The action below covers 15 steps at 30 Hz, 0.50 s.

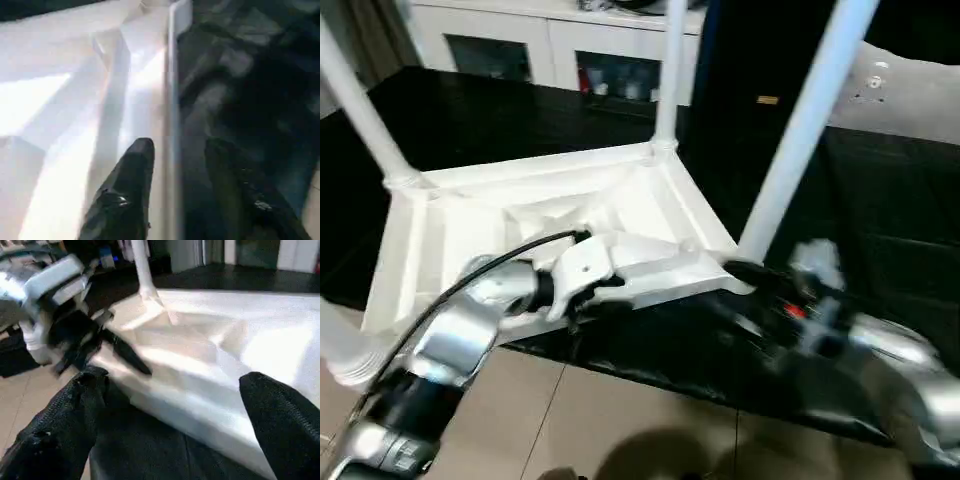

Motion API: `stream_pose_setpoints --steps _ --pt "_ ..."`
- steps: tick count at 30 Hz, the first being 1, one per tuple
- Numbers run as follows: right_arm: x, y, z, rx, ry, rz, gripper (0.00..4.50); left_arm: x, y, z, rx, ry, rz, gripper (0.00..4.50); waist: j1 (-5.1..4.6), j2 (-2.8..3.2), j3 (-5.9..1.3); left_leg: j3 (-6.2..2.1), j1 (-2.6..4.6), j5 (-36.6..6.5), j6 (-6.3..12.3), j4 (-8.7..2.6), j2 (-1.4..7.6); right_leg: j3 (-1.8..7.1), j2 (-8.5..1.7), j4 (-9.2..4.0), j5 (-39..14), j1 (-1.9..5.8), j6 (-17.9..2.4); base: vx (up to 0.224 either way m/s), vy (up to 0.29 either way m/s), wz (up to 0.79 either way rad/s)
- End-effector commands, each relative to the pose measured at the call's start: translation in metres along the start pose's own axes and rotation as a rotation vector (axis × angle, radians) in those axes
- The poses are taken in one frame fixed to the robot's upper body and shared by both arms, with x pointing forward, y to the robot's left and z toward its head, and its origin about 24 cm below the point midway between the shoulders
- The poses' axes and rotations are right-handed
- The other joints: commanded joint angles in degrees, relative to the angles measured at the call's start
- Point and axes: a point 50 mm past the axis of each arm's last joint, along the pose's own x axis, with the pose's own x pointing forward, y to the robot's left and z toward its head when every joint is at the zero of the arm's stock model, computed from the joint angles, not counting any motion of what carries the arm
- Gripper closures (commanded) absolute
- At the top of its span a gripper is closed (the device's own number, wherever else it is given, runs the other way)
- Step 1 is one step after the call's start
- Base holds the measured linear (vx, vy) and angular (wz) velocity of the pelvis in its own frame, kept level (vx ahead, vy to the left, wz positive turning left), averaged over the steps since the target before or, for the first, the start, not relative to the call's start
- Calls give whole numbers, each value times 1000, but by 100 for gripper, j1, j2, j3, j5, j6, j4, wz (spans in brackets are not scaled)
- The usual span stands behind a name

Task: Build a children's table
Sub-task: Rotate table base

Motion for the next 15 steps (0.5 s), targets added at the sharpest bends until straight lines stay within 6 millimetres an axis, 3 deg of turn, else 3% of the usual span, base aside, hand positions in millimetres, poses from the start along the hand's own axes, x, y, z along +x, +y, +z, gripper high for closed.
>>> stream_pose_setpoints --steps 1,3,7,12,15 --pt "7 -4 -2 -27 13 -51 0 -2 -4 3 18 14 -10 227 -31 -17 -323 -88 44 -1218 157 -482 279 357 -382 -429 -2349 227 -725 0 0 0" --pt "36 -7 -3 -39 3 -125 0 -7 -1 -4 51 98 50 198 -63 -16 -318 -106 14 -1273 39 -512 256 349 -372 -402 -2288 239 -743 0 0 0" --pt "66 -4 -2 -1 -11 -130 0 -14 1 -13 52 197 87 170 -88 12 -343 -102 27 -1226 -25 -494 240 372 -369 -361 -2002 261 -777 0 0 0" --pt "88 -19 -6 23 0 -296 0 -17 0 -22 71 265 115 156 -134 31 -366 -87 21 -993 -115 -488 232 388 -350 -265 -1376 273 -1060 0 0 0" --pt "91 -32 -8 56 -18 -440 0 -18 2 -27 79 294 151 156 -147 -4 -364 -80 25 -960 -109 -484 236 398 -361 -275 -1407 285 -1005 0 0 0"
